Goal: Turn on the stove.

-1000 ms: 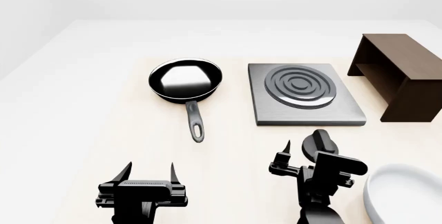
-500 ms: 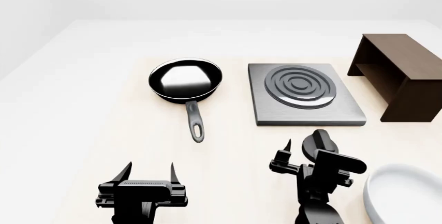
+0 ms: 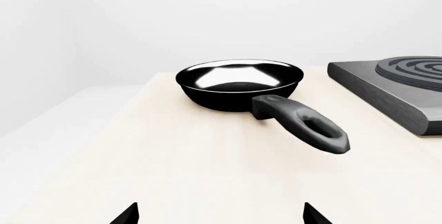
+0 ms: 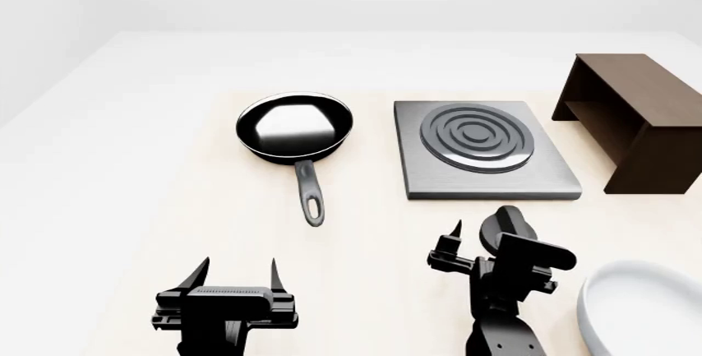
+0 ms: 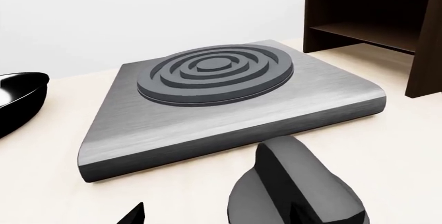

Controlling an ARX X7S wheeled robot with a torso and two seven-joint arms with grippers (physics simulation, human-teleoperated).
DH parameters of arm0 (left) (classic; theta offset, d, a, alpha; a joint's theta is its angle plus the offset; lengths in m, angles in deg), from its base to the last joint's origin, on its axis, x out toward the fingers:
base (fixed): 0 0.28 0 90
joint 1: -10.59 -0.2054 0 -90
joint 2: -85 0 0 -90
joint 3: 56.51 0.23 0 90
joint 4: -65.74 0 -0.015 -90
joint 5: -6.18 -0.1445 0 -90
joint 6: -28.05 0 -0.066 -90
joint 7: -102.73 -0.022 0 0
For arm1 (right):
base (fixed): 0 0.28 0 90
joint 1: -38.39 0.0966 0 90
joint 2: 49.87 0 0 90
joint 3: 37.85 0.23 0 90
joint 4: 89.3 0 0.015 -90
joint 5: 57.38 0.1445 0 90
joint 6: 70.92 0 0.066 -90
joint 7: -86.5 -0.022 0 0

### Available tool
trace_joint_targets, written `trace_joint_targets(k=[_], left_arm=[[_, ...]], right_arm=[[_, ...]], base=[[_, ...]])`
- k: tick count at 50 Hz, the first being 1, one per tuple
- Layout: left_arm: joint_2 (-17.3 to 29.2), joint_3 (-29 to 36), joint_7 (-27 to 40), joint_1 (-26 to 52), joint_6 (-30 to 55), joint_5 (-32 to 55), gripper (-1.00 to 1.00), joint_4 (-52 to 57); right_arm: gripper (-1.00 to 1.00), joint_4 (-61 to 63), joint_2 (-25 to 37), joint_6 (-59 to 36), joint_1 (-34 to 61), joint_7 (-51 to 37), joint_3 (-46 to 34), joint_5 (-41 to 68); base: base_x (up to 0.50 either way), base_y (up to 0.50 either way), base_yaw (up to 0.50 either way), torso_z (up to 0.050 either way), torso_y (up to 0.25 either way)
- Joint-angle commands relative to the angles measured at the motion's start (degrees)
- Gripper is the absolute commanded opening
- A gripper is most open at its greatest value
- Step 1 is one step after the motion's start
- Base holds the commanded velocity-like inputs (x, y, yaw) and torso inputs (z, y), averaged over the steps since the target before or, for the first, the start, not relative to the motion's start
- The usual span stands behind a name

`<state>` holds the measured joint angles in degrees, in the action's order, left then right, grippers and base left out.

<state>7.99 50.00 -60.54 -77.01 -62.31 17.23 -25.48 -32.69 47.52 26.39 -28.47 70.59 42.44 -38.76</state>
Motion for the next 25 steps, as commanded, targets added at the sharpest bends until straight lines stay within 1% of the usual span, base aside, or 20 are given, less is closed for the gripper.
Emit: trace_joint_targets(k=[1,9,18,25], left_arm=[[-0.6,-1.0,-1.3,-0.3,-0.5,0.3,1.0,0.4],[-0.5,-0.8,-1.2,-0.3,-0.5,0.4,1.0,0.3],[-0.3,-0.6,-1.0,-0.2,-0.6,0.6,1.0,0.3],[-0.2,-0.5,-0.8,-0.2,-0.6,0.7,1.0,0.3]], right_arm=[[1.0,-3.1,-0.8,1.9,0.9,1.3,0.3,-1.1],[1.0,-4.7,-0.9,2.2,2.0,1.1,0.1,-1.0],[1.0,-10.2,-1.3,4.0,4.4,1.7,0.3,-0.6],[1.0,-12.1,-1.4,4.8,5.2,1.8,0.2,-0.5]], base=[[0.0,0.0,0.0,0.0,0.0],[0.0,0.0,0.0,0.0,0.0],[0.0,0.0,0.0,0.0,0.0],[0.0,0.0,0.0,0.0,0.0]])
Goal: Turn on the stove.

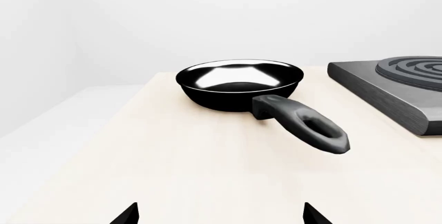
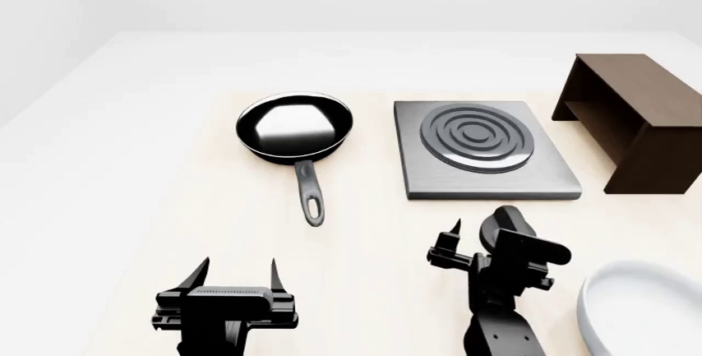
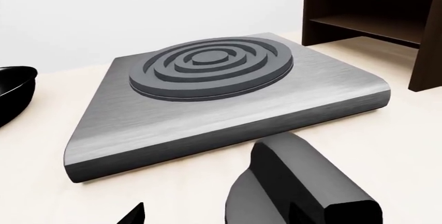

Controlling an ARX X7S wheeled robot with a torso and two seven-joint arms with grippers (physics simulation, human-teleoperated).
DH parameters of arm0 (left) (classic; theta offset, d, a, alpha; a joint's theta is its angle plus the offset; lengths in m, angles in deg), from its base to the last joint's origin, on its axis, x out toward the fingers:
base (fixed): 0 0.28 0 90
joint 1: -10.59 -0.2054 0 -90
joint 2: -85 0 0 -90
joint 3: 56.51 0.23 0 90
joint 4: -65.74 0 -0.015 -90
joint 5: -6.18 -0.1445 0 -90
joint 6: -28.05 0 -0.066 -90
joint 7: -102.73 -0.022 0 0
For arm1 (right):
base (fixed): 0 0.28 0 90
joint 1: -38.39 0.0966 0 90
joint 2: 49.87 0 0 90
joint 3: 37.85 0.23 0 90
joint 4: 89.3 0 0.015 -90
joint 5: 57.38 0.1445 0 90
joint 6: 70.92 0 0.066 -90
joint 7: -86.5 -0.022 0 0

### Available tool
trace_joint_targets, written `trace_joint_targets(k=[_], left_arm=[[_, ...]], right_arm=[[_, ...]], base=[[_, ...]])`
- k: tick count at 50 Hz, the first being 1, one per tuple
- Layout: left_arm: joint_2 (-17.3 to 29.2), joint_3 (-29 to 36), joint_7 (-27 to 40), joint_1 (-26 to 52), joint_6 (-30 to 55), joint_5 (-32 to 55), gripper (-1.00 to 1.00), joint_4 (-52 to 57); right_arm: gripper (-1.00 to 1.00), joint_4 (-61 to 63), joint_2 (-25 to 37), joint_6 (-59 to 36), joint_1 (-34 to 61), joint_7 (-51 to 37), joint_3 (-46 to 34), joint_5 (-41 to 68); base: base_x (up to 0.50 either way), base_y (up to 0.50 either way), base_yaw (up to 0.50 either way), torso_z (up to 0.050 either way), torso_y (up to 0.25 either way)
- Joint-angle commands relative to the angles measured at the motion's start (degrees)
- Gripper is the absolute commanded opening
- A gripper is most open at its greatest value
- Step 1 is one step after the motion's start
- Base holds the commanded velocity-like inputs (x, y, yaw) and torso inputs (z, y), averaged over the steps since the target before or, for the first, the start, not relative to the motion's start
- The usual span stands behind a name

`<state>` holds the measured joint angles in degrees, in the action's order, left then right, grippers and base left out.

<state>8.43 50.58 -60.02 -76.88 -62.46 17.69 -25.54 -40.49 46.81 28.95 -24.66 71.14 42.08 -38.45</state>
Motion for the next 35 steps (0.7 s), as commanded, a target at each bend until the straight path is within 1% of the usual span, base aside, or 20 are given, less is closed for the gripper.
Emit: trace_joint_targets(k=[1,13,22,24,35], left_arm=[[-0.6,-1.0,-1.3,-0.3,-0.5,0.3,1.0,0.4],[-0.4,-0.8,-1.1,-0.2,-0.6,0.5,1.0,0.3],[-0.3,-0.6,-0.9,-0.2,-0.6,0.6,1.0,0.3],[-0.2,-0.5,-0.9,-0.2,-0.6,0.7,1.0,0.3],[-0.1,-0.3,-0.7,-0.1,-0.7,0.8,1.0,0.3]], right_arm=[[1.0,-4.6,-0.8,2.5,1.5,1.4,0.5,-0.8],[1.0,-5.7,-0.9,4.3,1.5,0.7,0.5,-0.7],[1.0,0.9,-1.3,8.7,-2.0,-3.2,4.2,2.5],[1.0,2.0,-1.2,8.2,-2.4,-3.5,4.3,2.8],[1.0,0.9,-1.2,9.3,-2.3,-3.7,3.8,2.8]], base=[[0.0,0.0,0.0,0.0,0.0],[0.0,0.0,0.0,0.0,0.0],[0.0,0.0,0.0,0.0,0.0],[0.0,0.0,0.0,0.0,0.0],[0.0,0.0,0.0,0.0,0.0]])
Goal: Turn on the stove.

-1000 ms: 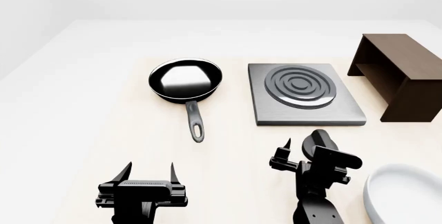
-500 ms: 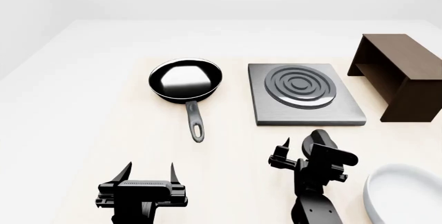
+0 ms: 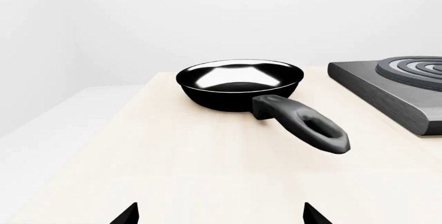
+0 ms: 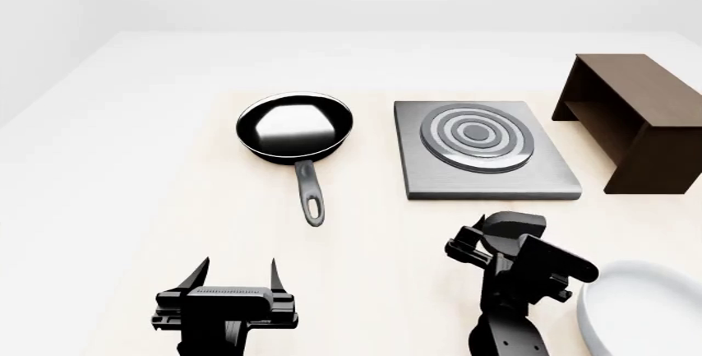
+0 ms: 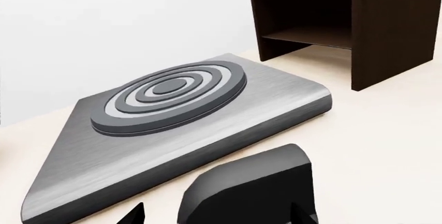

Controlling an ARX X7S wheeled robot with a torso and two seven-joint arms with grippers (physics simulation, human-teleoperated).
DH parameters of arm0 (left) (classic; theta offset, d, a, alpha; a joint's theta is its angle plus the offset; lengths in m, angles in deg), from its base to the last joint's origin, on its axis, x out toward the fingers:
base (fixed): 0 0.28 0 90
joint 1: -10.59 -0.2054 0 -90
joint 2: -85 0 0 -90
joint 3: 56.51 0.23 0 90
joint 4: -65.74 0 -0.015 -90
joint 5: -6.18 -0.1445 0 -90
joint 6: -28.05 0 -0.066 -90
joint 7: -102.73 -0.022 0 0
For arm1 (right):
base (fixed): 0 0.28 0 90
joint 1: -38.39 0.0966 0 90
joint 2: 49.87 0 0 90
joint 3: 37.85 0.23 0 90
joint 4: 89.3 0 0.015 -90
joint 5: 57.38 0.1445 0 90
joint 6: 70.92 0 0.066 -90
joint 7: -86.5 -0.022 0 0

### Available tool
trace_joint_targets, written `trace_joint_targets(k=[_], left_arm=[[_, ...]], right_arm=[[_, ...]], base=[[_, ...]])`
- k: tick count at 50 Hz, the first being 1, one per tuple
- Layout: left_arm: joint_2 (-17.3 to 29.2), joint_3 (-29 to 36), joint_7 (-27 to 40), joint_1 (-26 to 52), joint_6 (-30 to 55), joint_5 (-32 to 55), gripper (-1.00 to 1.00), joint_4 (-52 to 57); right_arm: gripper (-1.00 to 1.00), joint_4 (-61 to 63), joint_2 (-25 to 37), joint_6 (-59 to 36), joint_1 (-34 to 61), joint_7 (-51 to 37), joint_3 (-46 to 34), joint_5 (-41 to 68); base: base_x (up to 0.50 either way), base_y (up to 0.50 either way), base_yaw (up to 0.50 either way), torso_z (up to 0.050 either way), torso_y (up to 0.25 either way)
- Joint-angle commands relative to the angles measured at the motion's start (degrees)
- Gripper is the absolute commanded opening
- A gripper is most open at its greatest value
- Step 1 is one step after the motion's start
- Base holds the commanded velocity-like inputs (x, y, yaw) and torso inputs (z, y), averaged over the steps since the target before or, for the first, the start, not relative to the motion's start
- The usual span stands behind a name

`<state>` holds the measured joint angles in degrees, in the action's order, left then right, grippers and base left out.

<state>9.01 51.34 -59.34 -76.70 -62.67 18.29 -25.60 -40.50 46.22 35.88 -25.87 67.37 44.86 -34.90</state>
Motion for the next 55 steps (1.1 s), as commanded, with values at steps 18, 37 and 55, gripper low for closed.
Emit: trace_joint_targets(k=[18,37,55], left_arm=[[-0.4,-0.7,-1.0,-0.2,-0.6,0.5,1.0,0.3],[-0.1,-0.3,-0.7,-0.1,-0.7,0.9,1.0,0.3],[0.2,0.1,-0.3,0.0,-0.8,1.2,1.0,0.2]], right_arm=[[1.0,1.2,-0.2,2.1,-1.0,-0.4,0.1,-0.4],[1.0,6.9,-0.2,2.1,-4.5,-0.8,-1.6,0.2],[1.0,18.2,-2.6,4.1,-11.0,0.0,-1.7,7.8]], base=[[0.0,0.0,0.0,0.0,0.0],[0.0,0.0,0.0,0.0,0.0],[0.0,0.0,0.0,0.0,0.0]])
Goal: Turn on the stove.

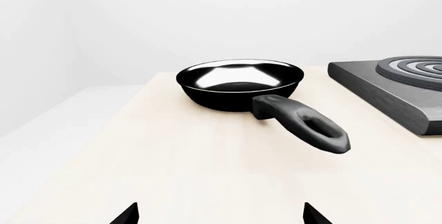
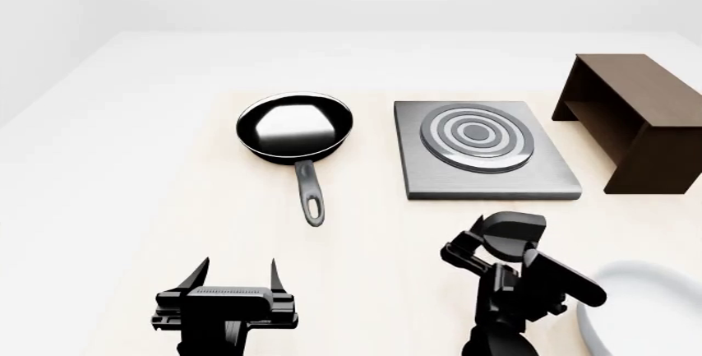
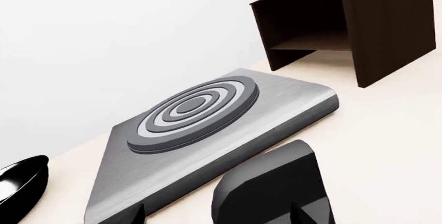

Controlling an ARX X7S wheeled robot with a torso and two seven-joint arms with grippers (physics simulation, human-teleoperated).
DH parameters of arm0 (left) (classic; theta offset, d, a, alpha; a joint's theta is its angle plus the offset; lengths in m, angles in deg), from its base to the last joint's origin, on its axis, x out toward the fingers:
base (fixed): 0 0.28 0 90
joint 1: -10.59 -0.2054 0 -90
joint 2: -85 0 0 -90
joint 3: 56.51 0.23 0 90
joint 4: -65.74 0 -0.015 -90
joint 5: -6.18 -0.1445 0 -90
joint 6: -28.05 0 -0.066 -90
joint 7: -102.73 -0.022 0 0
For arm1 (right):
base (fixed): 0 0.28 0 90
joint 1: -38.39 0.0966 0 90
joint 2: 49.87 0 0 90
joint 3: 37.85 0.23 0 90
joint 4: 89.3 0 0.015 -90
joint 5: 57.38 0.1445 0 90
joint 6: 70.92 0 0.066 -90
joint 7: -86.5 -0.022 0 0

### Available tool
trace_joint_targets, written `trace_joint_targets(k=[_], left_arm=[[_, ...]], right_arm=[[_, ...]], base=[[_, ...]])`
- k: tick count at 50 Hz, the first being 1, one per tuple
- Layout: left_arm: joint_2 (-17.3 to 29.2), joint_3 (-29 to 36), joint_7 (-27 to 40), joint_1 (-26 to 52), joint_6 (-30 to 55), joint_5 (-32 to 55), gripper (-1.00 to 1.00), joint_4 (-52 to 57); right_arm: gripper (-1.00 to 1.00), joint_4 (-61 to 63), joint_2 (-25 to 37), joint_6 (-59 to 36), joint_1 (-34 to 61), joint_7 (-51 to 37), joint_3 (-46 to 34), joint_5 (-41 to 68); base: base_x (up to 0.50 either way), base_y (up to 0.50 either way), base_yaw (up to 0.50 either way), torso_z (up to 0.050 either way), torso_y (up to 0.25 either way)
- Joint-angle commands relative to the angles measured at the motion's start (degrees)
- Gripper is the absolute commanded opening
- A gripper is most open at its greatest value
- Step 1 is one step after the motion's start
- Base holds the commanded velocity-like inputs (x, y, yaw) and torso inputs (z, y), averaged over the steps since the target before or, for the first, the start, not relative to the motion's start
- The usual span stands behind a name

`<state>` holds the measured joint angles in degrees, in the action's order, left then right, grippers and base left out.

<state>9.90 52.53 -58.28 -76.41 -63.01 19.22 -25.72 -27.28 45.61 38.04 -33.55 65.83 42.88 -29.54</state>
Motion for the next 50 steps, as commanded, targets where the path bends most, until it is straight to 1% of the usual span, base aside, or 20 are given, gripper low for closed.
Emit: trace_joint_targets(k=[1,9,11,15,16,18,20,26,29,30,31,32,33,35,40,50], left_arm=[[-0.6,-1.0,-1.3,-0.3,-0.5,0.3,1.0,0.4],[-0.5,-0.9,-1.2,-0.3,-0.5,0.4,1.0,0.3],[-0.5,-0.8,-1.2,-0.2,-0.6,0.4,1.0,0.3],[-0.4,-0.7,-1.1,-0.2,-0.6,0.5,1.0,0.3],[-0.4,-0.7,-1.1,-0.2,-0.6,0.5,1.0,0.3],[-0.4,-0.7,-1.0,-0.2,-0.6,0.5,1.0,0.3],[-0.3,-0.6,-1.0,-0.2,-0.6,0.6,1.0,0.3],[-0.2,-0.5,-0.9,-0.2,-0.7,0.7,1.0,0.3],[-0.2,-0.4,-0.8,-0.1,-0.7,0.7,1.0,0.3],[-0.2,-0.4,-0.8,-0.1,-0.7,0.7,1.0,0.3],[-0.2,-0.4,-0.8,-0.1,-0.7,0.7,1.0,0.3],[-0.2,-0.4,-0.8,-0.1,-0.7,0.8,1.0,0.3],[-0.1,-0.4,-0.8,-0.1,-0.7,0.8,1.0,0.3],[-0.1,-0.3,-0.7,-0.1,-0.7,0.8,1.0,0.3],[0.0,-0.2,-0.6,-0.1,-0.7,0.9,1.0,0.3],[0.1,0.0,-0.5,0.0,-0.8,1.0,1.0,0.3]], right_arm=[[1.0,5.3,-2.0,1.9,-3.4,1.5,0.3,2.8],[1.0,10.3,-1.0,3.0,-7.2,1.9,-1.1,3.5],[1.0,13.6,0.0,2.7,-9.0,1.5,-2.0,2.7],[1.0,25.1,3.2,1.4,-14.8,-1.9,-4.6,-3.6],[1.0,30.7,4.5,1.7,-18.1,-2.4,-5.4,-5.1],[1.0,35.6,5.8,0.7,-20.9,-3.8,-6.0,-6.8],[1.0,41.9,7.1,2.4,-25.9,-4.4,-7.1,-10.8],[1.0,53.7,9.0,7.5,-36.8,-5.5,-8.8,-20.1],[1.0,59.2,9.8,12.4,-43.4,-6.1,-9.2,-26.2],[1.0,61.7,10.4,15.4,-47.1,-6.1,-9.4,-29.2],[1.0,61.7,10.4,15.5,-47.2,-6.1,-9.4,-29.3],[1.0,63.6,10.8,20.2,-51.2,-6.4,-9.3,-32.8],[1.0,63.6,10.6,22.3,-52.5,-7.0,-9.0,-34.1],[1.0,60.9,10.4,24.3,-52.6,-7.2,-9.6,-34.7],[1.0,58.6,10.9,25.3,-51.9,-7.5,-10.1,-33.4],[1.0,58.4,11.1,26.1,-52.1,-8.1,-10.1,-34.0]], base=[[0.0,0.0,0.0,0.0,0.0],[0.0,0.0,0.0,0.0,0.0],[0.0,0.0,0.0,0.0,0.0],[0.0,0.0,0.0,0.0,0.0],[0.0,0.0,0.0,0.0,0.0],[0.0,0.0,0.0,0.0,0.0],[0.0,0.0,0.0,0.0,0.0],[0.0,0.0,0.0,0.0,0.0],[0.0,0.0,0.0,0.0,0.0],[0.0,0.0,0.0,0.0,0.0],[0.0,0.0,0.0,0.0,0.0],[0.0,0.0,0.0,0.0,0.0],[0.0,0.0,0.0,0.0,0.0],[0.0,0.0,0.0,0.0,0.0],[0.0,0.0,0.0,0.0,0.0],[0.0,0.0,0.0,0.0,0.0]])
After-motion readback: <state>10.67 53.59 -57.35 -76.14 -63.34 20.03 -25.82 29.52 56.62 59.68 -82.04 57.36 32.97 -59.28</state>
